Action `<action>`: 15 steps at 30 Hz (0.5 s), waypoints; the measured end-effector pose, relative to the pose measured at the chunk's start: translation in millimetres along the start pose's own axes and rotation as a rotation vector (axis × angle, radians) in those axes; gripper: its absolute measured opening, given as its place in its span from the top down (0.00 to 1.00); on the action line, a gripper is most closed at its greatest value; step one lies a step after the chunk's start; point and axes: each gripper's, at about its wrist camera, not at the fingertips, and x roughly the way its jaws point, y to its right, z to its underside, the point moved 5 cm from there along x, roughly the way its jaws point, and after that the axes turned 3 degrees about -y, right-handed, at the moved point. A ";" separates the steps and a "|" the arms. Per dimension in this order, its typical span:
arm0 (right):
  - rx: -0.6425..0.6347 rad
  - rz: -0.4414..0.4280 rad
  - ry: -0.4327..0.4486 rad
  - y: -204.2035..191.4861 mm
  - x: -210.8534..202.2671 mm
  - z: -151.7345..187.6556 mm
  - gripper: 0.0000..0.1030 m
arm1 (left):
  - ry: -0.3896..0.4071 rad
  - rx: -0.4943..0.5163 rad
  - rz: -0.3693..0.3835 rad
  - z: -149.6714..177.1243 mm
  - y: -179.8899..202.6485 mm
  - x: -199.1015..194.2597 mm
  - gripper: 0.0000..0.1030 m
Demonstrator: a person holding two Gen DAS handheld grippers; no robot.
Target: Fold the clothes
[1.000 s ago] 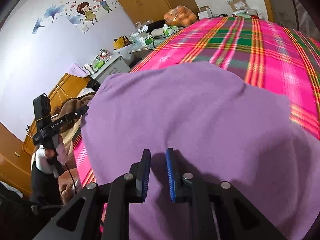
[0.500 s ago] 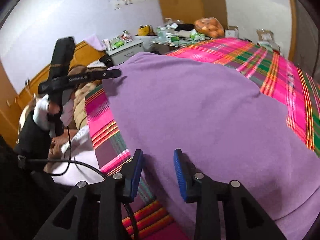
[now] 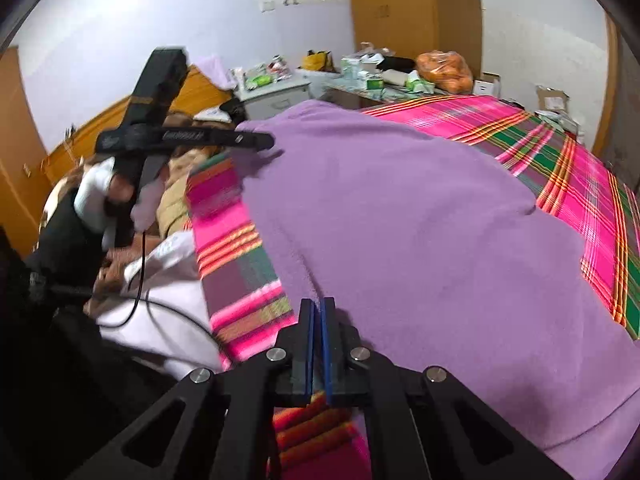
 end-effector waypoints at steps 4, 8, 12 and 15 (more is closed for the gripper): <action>0.014 -0.027 -0.018 3.7 3.3 1.8 0.98 | -0.037 0.005 -0.001 5.0 -2.9 6.7 0.78; 0.019 -0.025 -0.010 5.1 0.0 -9.7 0.96 | -0.063 0.040 0.001 3.7 4.1 3.8 0.78; 0.117 -0.031 0.059 22.7 -8.0 -32.1 0.94 | -0.031 0.068 0.015 -22.9 14.8 7.0 0.77; 0.227 -0.005 0.081 41.8 -2.5 -51.1 0.89 | -0.024 0.079 0.015 -49.7 21.2 20.8 0.77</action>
